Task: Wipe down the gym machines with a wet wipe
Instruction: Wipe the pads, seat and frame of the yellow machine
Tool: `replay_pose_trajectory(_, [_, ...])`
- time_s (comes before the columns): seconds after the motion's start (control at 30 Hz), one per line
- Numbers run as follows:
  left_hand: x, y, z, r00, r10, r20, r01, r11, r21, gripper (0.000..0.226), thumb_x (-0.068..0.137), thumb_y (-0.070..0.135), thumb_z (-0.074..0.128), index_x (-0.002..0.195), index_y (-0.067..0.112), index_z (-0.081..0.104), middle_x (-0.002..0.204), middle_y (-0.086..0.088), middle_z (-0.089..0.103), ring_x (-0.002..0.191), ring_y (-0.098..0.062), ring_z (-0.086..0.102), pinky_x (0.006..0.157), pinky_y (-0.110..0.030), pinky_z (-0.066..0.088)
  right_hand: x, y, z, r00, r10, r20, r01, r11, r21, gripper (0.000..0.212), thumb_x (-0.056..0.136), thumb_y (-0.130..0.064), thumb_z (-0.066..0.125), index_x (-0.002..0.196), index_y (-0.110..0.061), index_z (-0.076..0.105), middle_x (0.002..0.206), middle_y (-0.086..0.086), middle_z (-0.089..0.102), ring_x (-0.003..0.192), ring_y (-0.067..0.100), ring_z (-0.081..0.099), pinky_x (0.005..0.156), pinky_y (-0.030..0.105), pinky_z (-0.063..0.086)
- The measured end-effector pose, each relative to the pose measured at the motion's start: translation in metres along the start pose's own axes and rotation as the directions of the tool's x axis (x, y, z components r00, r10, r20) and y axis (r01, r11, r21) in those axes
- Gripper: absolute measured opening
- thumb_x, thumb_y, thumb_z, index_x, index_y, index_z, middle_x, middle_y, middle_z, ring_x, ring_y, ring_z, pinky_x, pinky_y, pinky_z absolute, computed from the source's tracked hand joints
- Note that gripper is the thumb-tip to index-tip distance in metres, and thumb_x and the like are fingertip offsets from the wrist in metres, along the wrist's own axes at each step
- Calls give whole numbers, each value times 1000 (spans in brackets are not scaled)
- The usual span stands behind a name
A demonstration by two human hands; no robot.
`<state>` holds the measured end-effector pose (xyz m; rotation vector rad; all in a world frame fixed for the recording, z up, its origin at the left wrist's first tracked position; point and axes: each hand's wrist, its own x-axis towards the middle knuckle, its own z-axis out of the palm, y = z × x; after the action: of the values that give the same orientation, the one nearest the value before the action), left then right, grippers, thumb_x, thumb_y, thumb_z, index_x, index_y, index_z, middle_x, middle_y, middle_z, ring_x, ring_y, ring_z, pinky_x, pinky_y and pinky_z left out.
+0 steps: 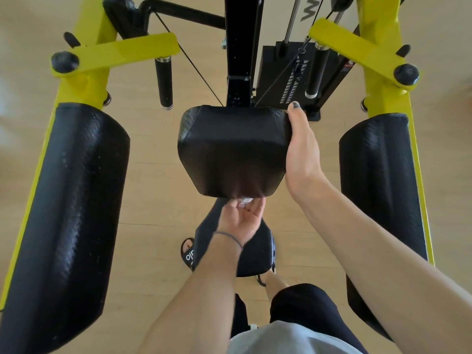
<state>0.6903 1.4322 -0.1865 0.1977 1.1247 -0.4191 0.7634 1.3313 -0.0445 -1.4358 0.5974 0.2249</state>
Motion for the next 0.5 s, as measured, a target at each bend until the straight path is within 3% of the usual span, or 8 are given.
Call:
replay_pose_trajectory(0.1, [2,-37,10,1000,-17,-1,17,997,-71,37,107,19,37,122,-5,61,118,-26,68,120,-37,61,111,-46,42,1,0,-2,1000,5,15,-5,1000,2,78,82,-71,42,146,-27,52,145,-5,58,139,15,47,122,46,30])
replay_pose_trajectory(0.2, [-2,-55,24,1000,13,-12,-14,995,-103,40,108,17,32,103,-8,63,97,-26,73,107,-34,65,109,-43,44,2,-1,-3,1000,23,22,-23,1000,10,81,80,-72,44,148,-28,51,146,-6,57,140,15,46,122,46,30])
replay_pose_trajectory(0.3, [-11,-59,35,989,112,-93,-108,993,48,30,106,11,35,99,-7,59,87,-24,70,94,-31,65,104,-42,48,2,-3,-4,999,24,40,-25,1000,12,82,80,-72,45,148,-28,51,147,-6,56,141,15,45,122,46,29])
replay_pose_trajectory(0.4, [-13,-41,23,985,168,-50,-173,978,-116,15,101,-1,43,89,-2,51,87,-20,55,78,-17,66,105,-41,46,2,-3,-5,998,11,59,-11,1000,8,80,82,-72,45,147,-28,52,144,-7,58,139,14,47,122,46,29])
replay_pose_trajectory(0.43, [-6,-30,17,985,164,-57,-170,977,-131,14,99,-3,44,87,0,50,93,-21,56,83,-21,66,105,-45,45,1,-3,-4,998,8,63,-9,1000,9,79,83,-72,45,147,-27,52,144,-6,59,138,15,47,122,46,30])
replay_pose_trajectory(0.5, [-7,-6,7,971,209,-115,-213,977,-26,16,100,0,41,108,-3,55,133,-27,54,121,-36,59,106,-42,45,0,-4,-3,998,14,57,-15,1000,5,80,83,-73,45,146,-26,52,142,-6,59,137,15,48,122,46,30])
